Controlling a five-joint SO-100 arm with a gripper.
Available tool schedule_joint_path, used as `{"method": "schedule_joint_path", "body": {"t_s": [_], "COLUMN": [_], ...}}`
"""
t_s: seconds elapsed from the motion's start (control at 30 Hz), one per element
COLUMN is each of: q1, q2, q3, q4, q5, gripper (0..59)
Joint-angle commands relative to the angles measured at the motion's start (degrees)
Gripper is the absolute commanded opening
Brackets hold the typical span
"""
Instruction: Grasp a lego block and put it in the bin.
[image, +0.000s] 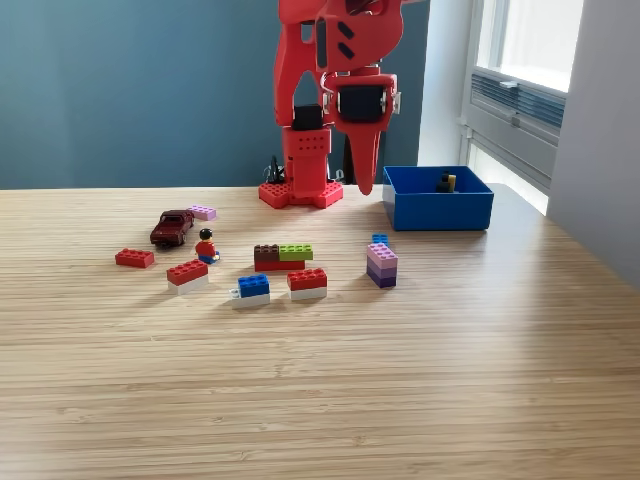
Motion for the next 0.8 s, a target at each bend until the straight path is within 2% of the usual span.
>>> {"method": "schedule_joint_path", "body": {"t_s": [0.03,0.07,0.2,0.27,0.4,0.5,0.6,0.8], "q1": [-0.09,0.0,0.18,-0.18,-3.43,-6.15,-6.42,-5.98], "q2": [4.75,4.75,4.75,5.19,4.92,4.92,5.45,5.54], "q3": [0.88,1.41,3.78,6.15,9.4,9.58,10.11,10.63], "q4": [-0.97,-1.05,-1.49,-4.39,-9.76,-10.63,-10.9,-10.99], "q5": [5.1,7.12,7.38,8.96,8.09,16.17,19.78,34.1], "gripper": [0.1,0.1,0.1,0.1,0.2,0.1,0.1,0.1]}}
